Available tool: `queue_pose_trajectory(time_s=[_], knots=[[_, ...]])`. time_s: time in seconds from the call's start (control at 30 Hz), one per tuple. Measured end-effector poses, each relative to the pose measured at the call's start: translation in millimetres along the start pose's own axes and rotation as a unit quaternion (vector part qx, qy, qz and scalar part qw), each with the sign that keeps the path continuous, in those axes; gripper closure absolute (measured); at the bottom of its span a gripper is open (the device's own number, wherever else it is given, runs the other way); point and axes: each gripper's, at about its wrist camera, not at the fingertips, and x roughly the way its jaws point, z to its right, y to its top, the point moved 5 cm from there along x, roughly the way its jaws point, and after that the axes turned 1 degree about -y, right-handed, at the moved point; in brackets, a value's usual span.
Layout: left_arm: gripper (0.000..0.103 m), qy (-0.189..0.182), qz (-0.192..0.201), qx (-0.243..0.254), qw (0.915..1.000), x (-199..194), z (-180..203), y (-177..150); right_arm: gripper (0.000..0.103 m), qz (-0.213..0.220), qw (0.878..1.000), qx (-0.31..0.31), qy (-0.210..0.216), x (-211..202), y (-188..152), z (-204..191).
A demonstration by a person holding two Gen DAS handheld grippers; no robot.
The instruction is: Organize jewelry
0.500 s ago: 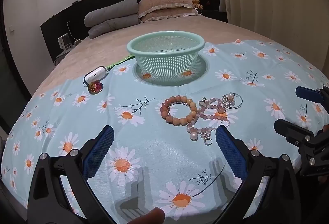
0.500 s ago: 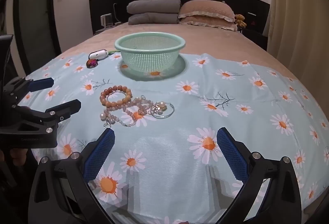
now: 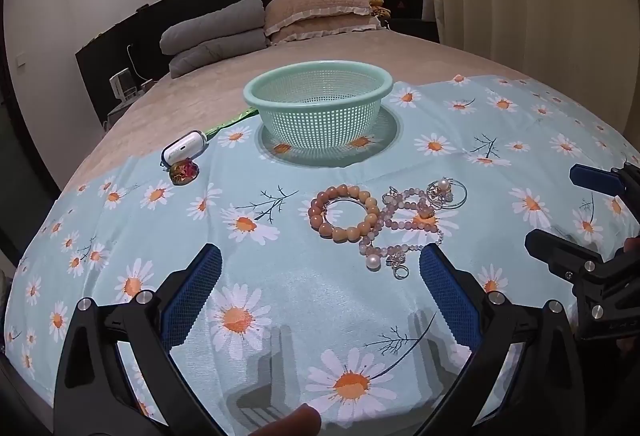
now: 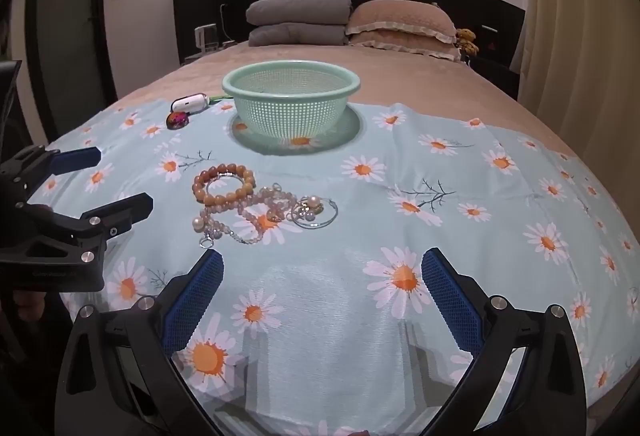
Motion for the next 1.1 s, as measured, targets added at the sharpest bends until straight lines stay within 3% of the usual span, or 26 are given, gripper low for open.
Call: queue_pose_trajectory(time_s=[1.1], knots=[[0.006,0.011,-0.019,0.013,0.9997,0.3,-6.3,-1.6,0.008,-0.005,0.999,-0.036,-0.015,2.6,-4.2,-10.2]])
